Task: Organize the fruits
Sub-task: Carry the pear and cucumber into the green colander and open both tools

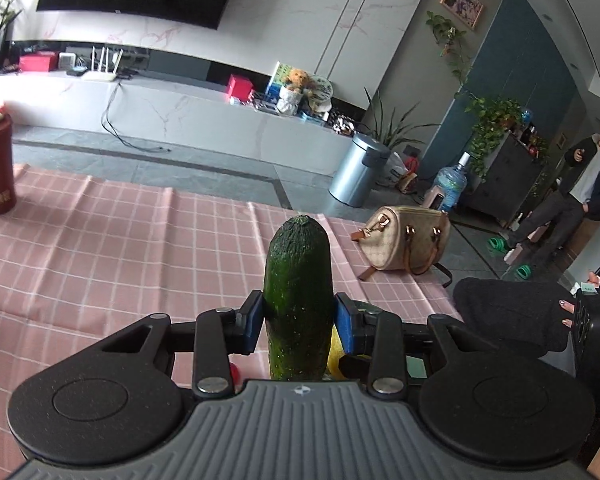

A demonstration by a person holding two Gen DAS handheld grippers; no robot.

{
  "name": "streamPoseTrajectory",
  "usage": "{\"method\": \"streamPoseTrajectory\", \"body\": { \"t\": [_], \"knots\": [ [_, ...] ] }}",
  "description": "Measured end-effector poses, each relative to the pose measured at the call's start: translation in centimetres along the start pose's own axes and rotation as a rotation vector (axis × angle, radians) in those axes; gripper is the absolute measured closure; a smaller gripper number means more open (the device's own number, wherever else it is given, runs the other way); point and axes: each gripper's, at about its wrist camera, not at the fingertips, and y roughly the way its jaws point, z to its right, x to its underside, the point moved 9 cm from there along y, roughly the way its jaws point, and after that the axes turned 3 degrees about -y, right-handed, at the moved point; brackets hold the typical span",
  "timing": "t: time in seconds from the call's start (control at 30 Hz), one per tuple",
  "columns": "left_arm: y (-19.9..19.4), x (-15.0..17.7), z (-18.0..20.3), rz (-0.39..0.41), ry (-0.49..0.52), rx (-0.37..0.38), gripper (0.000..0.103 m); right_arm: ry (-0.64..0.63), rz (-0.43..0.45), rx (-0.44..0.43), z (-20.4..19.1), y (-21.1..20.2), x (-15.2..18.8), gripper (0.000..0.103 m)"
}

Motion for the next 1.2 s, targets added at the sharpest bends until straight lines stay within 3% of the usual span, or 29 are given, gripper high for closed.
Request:
{"method": "streamPoseTrajectory", "body": {
  "t": [0.17,0.33,0.57,0.83,1.2],
  "knots": [
    [4.4,1.8,1.7,-0.104,-0.032,0.066,0.061,-0.059,-0.103,0.072,4.8,1.0,1.6,0.046],
    [8.1,3.9,2.2,-0.211,-0.035,0.074,0.061,-0.112,-0.200,0.092,8.0,2.7,3.7,0.046],
    [11.1,6.5,2.6,-0.342,-0.072,0.110,0.061,-0.223,-0.310,0.063,8.7,4.5,6.1,0.046],
    [13.4,6.8,2.3,-0.402,-0.094,0.060,0.060,-0.325,-0.396,0.046,9.5,6.8,6.9,0.046],
    [15.7,6.6,1.8,-0.438,-0.054,-0.089,0.056,-0.324,-0.429,0.005,9.6,8.2,6.3,0.045]
  ]
}}
